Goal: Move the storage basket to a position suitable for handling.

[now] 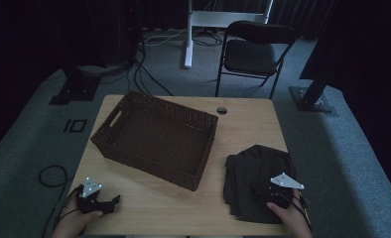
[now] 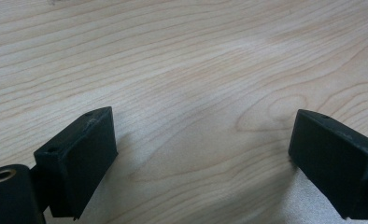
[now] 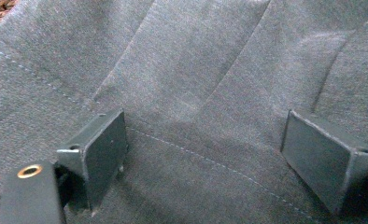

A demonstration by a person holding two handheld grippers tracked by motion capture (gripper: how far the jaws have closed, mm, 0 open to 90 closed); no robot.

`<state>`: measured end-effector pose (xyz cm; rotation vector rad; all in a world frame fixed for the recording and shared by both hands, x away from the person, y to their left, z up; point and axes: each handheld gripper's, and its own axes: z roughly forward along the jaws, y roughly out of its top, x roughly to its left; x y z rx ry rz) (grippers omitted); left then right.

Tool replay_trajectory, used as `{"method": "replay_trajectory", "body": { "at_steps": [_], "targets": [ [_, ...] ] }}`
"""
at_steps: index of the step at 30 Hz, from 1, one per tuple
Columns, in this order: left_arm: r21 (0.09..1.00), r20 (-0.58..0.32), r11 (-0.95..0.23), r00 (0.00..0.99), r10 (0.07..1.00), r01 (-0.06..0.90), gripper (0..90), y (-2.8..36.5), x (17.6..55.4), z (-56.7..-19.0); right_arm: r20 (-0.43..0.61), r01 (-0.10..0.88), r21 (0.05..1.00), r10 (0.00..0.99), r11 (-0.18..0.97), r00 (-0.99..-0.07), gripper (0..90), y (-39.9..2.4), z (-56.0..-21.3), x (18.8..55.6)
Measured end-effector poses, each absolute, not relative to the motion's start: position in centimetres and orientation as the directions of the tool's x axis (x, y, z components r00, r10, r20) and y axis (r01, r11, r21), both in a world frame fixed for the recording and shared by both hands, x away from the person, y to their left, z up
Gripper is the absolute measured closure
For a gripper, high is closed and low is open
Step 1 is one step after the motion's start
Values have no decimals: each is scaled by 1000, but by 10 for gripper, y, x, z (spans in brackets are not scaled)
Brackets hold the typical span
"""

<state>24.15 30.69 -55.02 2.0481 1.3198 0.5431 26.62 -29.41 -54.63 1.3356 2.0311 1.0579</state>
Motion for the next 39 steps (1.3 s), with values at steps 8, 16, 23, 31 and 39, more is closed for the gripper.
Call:
{"method": "replay_trajectory", "body": {
  "at_steps": [8, 16, 23, 31, 39],
  "targets": [
    [713, -28, -275, 418, 908, 645, 132, 314, 244, -548, 32, 540, 818, 921, 199, -388, 124, -290, -540, 265],
    [722, -39, -261, 415, 909, 641, 129, 321, 251, -540, 37, 515, 836, 918, 187, -394, 122, -276, -526, 265],
    [734, -45, -245, 406, 913, 634, 128, 326, 257, -535, 69, 482, 862, 905, 158, -420, 121, -260, -513, 267],
    [776, -34, -231, 405, 914, 587, 129, 333, 271, -514, 81, 440, 886, 887, 144, -454, 121, -235, -498, 271],
    [815, -26, -217, 408, 913, 538, 131, 339, 285, -489, 93, 413, 899, 862, 142, -498, 122, -208, -486, 279]
  ]
}}
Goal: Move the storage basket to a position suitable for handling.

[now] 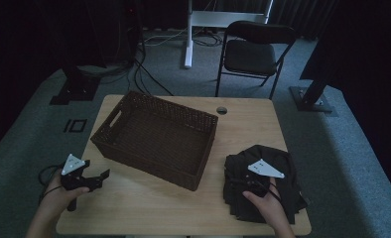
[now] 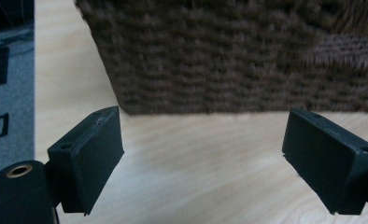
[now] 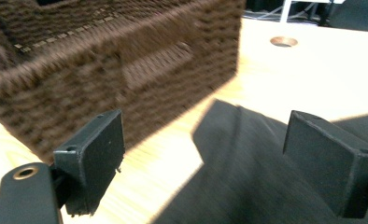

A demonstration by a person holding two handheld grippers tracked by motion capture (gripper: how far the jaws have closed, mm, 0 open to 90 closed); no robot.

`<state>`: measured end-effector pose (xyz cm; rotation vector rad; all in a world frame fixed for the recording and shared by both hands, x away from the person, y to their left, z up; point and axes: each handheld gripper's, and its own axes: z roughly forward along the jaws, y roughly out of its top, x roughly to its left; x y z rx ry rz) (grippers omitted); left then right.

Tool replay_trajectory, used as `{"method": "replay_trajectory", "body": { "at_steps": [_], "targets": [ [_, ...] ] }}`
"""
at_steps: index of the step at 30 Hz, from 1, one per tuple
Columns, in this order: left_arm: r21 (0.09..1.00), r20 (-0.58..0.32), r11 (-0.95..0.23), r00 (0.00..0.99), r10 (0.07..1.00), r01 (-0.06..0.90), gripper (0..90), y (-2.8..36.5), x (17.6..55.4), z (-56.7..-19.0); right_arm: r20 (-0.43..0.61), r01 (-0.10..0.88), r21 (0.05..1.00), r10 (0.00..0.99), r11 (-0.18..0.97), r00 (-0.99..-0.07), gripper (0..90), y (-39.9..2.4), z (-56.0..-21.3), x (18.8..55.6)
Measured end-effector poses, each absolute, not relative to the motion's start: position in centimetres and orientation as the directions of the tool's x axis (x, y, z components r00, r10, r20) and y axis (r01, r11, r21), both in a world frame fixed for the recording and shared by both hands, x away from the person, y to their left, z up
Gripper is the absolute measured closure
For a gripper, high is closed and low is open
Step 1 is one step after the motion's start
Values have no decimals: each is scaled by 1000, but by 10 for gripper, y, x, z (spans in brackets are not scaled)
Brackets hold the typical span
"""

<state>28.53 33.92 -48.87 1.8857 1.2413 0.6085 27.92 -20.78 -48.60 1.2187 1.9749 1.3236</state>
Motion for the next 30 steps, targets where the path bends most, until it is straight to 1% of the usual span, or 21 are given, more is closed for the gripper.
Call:
{"method": "replay_trajectory", "body": {
  "at_steps": [9, 13, 16, 19, 25, 27, 30],
  "targets": [
    [848, -29, -189, 399, 917, 496, 134, 349, 303, -464, 107, 395, 908, 838, 136, -535, 122, -185, -474, 286],
    [858, -36, -178, 403, 914, 481, 134, 351, 307, -460, 119, 395, 910, 832, 127, -542, 122, -178, -472, 287],
    [876, -58, -149, 405, 913, 460, 134, 354, 319, -451, 127, 389, 913, 824, 120, -553, 122, -167, -468, 290],
    [881, -59, -139, 397, 916, 452, 137, 358, 334, -445, 133, 385, 916, 818, 114, -559, 122, -160, -464, 292],
    [881, -62, -127, 377, 924, 455, 151, 362, 352, -443, 133, 381, 917, 811, 117, -569, 122, -149, -461, 296],
    [877, -50, -135, 368, 929, 460, 152, 364, 359, -444, 137, 384, 916, 809, 116, -571, 122, -147, -461, 297],
    [876, -51, -121, 340, 939, 466, 157, 368, 371, -447, 138, 390, 913, 811, 117, -568, 122, -142, -462, 299]
  ]
}}
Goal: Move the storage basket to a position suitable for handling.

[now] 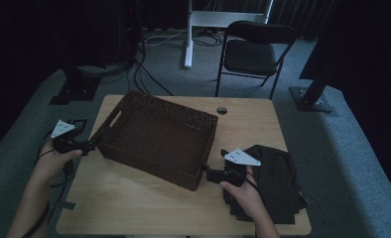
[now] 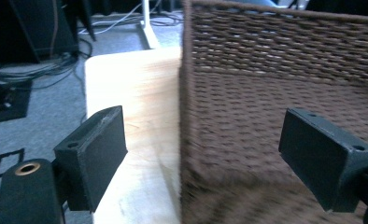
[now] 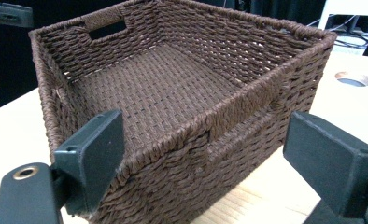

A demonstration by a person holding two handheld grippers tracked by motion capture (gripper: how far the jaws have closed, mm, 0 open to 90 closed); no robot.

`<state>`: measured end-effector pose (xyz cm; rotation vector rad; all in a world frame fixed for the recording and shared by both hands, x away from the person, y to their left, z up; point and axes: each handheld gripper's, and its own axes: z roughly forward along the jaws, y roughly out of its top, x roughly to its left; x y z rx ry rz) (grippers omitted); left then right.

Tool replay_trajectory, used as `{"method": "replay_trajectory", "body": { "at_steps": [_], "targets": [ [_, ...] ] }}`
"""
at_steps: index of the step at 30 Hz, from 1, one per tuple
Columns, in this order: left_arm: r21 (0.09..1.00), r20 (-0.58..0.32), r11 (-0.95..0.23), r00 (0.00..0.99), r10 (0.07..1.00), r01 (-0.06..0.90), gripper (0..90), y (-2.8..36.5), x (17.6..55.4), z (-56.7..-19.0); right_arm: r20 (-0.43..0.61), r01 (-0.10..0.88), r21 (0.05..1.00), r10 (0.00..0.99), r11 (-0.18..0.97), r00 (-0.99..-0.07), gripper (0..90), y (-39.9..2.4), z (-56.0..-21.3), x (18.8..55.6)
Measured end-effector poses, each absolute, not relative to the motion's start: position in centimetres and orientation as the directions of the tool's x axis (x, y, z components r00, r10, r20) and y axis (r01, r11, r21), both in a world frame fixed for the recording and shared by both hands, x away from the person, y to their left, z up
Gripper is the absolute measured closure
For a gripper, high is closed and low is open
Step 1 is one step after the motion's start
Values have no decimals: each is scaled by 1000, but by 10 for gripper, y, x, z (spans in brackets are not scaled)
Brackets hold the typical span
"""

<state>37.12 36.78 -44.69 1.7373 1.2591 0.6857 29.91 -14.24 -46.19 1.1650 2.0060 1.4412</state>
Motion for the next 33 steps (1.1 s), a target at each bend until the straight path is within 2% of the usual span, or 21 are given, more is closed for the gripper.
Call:
{"method": "replay_trajectory", "body": {
  "at_steps": [8, 12, 13, 15, 19, 22, 24, 29, 30, 33],
  "targets": [
    [872, -42, -113, 302, 952, 476, 219, 368, 394, -459, 134, 399, 909, 822, 120, -554, 124, -130, -467, 306],
    [876, -46, -107, 301, 952, 470, 396, 364, 400, -462, 131, 400, 909, 831, 117, -540, 132, -123, -471, 309],
    [876, -56, -90, 285, 957, 474, 409, 364, 402, -465, 124, 403, 907, 833, 125, -539, 139, -119, -473, 311],
    [868, -77, -80, 293, 953, 490, 529, 363, 403, -468, 122, 408, 904, 834, 130, -537, 172, -116, -476, 312],
    [856, -58, -113, 310, 949, 505, 603, 359, 404, -473, 128, 416, 901, 843, 121, -523, 185, -114, -478, 312],
    [845, -107, -74, 304, 947, 530, 733, 355, 403, -475, 126, 409, 906, 850, 112, -512, 207, -112, -480, 312],
    [842, -96, -85, 303, 948, 533, 805, 352, 402, -474, 120, 403, 908, 849, 115, -515, 240, -110, -480, 311],
    [832, -96, -84, 291, 952, 548, 813, 350, 397, -472, 118, 404, 908, 855, 113, -505, 354, -109, -480, 311],
    [832, -96, -84, 291, 952, 548, 814, 350, 397, -472, 118, 404, 908, 855, 113, -505, 354, -109, -480, 311],
    [838, -131, -46, 283, 950, 543, 817, 349, 388, -474, 169, 442, 894, 862, 70, -478, 431, -112, -480, 312]
  ]
}}
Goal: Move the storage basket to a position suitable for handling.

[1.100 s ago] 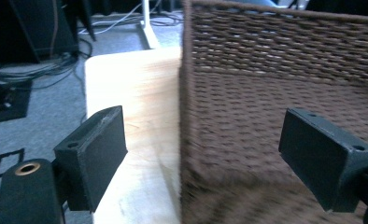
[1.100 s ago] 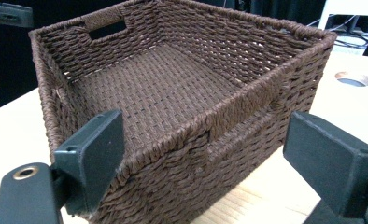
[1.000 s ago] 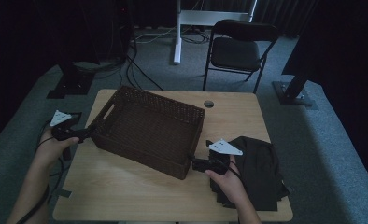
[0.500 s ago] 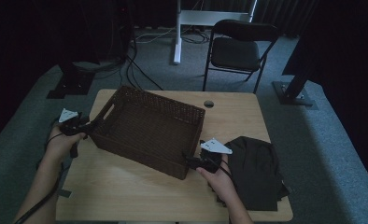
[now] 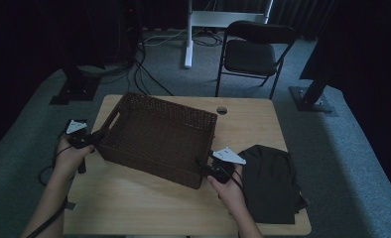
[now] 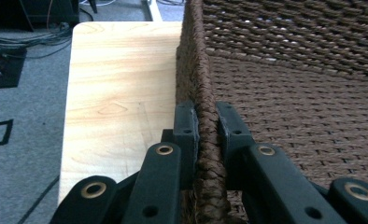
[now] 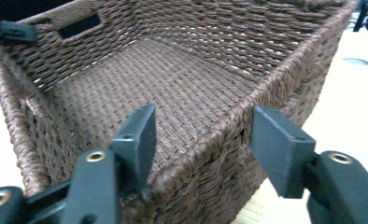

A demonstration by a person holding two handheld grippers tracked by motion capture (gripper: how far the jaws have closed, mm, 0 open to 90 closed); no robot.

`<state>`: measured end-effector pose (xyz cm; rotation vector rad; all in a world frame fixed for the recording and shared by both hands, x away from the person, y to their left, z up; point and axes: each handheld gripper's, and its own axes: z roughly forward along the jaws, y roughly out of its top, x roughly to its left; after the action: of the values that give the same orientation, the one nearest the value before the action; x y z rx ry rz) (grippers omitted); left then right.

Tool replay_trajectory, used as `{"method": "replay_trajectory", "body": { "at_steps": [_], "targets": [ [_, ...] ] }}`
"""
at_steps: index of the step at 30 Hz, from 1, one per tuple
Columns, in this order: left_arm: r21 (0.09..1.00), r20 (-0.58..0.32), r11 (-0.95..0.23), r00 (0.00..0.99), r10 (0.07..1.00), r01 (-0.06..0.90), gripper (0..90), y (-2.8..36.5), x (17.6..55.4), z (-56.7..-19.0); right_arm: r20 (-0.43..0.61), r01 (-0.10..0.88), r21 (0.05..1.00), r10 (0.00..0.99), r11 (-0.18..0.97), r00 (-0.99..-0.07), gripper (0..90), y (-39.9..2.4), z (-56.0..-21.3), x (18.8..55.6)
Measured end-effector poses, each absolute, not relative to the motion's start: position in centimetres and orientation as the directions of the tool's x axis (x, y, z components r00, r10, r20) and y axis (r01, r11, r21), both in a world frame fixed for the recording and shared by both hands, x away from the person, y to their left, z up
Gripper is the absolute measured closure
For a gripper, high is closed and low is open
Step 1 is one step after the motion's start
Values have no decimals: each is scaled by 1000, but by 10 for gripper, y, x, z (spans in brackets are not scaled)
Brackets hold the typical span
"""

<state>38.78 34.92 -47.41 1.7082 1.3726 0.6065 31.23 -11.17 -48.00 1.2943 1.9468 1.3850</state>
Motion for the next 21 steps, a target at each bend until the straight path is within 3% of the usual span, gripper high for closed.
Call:
{"method": "replay_trajectory", "body": {
  "at_steps": [4, 5, 7, 21],
  "targets": [
    [840, -151, -26, 279, 948, 541, 819, 349, 382, -475, 174, 451, 891, 875, 56, -452, 468, -114, -479, 314],
    [842, -156, -17, 273, 949, 540, 818, 347, 376, -476, 170, 451, 891, 884, 51, -435, 534, -114, -478, 315],
    [841, -163, -4, 262, 951, 540, 817, 344, 368, -476, 174, 456, 889, 891, 41, -420, 557, -116, -477, 318],
    [841, -210, 76, 193, 958, 536, 814, 334, 345, -478, 120, 461, 881, 894, 105, -432, 619, -123, -473, 338]
  ]
}}
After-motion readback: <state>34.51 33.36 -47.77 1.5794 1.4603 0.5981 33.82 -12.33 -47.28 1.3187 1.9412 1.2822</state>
